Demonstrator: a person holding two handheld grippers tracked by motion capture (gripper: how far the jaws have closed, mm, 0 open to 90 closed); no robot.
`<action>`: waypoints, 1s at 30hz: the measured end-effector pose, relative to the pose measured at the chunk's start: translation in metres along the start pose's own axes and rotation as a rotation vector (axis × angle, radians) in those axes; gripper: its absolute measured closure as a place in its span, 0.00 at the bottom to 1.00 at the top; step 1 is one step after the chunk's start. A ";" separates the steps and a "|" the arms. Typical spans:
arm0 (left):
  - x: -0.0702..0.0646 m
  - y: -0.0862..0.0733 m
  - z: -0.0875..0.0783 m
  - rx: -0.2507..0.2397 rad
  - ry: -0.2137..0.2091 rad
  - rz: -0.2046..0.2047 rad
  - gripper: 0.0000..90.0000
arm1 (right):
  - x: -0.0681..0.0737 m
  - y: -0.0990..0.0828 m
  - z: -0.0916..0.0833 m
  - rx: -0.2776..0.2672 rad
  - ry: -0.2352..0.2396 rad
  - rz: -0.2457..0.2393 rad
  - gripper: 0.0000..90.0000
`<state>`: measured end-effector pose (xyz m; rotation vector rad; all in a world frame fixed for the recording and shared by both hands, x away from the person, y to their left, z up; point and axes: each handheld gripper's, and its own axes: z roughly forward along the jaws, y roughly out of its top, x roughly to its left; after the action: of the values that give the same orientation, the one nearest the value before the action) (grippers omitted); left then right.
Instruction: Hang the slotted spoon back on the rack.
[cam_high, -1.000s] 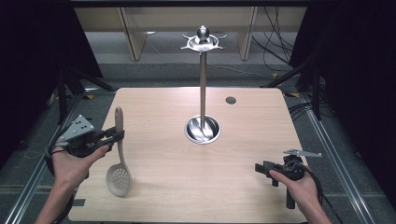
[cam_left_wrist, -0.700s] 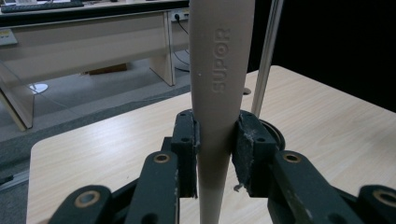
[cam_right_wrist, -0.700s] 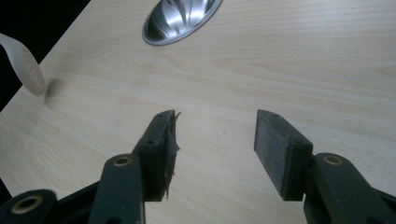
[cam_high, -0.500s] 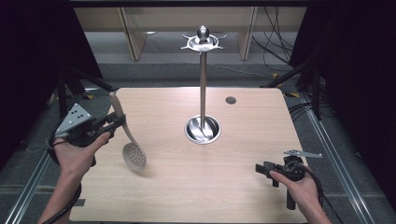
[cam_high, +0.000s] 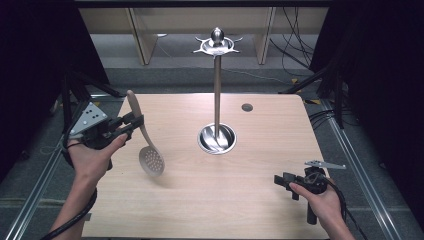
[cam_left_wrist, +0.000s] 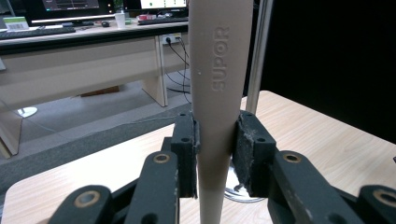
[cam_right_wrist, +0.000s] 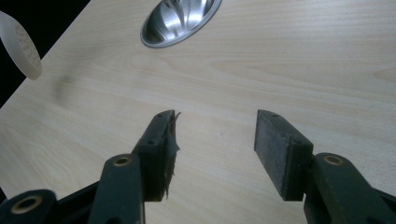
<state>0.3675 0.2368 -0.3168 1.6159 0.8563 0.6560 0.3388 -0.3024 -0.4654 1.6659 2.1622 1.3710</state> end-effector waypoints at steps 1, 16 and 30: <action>-0.001 0.001 0.001 -0.002 -0.002 0.001 0.78 | 0.000 0.000 0.000 0.000 0.000 0.000 0.55; -0.009 0.014 0.022 -0.019 -0.047 0.060 0.78 | -0.001 -0.001 0.001 -0.012 -0.012 -0.014 0.54; -0.030 0.024 0.042 -0.032 -0.056 0.059 0.78 | 0.002 -0.001 -0.002 -0.008 -0.010 0.021 0.54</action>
<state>0.3881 0.1862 -0.3009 1.6283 0.7563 0.6602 0.3356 -0.3017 -0.4642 1.6943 2.1371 1.3723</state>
